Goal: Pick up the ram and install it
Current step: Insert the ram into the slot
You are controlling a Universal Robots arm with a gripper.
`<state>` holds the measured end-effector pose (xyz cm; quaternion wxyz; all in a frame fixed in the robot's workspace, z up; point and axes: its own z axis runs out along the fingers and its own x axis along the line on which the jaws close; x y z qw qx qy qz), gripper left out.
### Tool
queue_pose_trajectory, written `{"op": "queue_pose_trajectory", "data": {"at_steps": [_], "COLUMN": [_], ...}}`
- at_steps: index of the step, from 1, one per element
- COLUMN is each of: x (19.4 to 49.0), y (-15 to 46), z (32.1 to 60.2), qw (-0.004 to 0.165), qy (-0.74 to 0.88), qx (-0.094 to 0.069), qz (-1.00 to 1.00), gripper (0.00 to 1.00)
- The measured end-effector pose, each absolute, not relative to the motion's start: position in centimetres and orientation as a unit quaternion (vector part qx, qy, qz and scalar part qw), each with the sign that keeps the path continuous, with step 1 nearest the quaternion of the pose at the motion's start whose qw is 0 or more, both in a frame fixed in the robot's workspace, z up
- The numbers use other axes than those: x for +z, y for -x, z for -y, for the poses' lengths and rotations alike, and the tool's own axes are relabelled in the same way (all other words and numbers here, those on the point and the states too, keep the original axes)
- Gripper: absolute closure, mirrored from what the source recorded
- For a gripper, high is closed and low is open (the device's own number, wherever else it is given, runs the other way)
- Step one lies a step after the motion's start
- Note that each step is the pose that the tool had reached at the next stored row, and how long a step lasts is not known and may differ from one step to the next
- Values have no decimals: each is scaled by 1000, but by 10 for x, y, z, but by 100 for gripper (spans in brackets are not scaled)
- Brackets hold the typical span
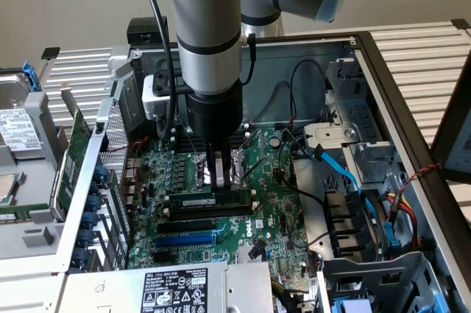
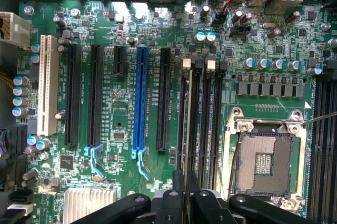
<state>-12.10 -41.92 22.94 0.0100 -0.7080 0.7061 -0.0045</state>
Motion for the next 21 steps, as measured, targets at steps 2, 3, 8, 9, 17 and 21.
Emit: {"op": "queue_pose_trajectory", "data": {"at_steps": [2, 3, 8, 9, 17, 21], "x": [229, 229, 229, 228, 228, 228], "y": [121, 121, 121, 121, 122, 122], "z": [419, 419, 419, 420, 420, 420], "qw": [10, 10, 10, 10, 11, 11], "qy": [708, 708, 708, 708, 708, 708], "qx": [-5, -5, -5, -5, -5, -5], "qz": [-706, -706, -706, -706, -706, -706], "gripper": [86, 86, 86, 86, 86, 86]}}
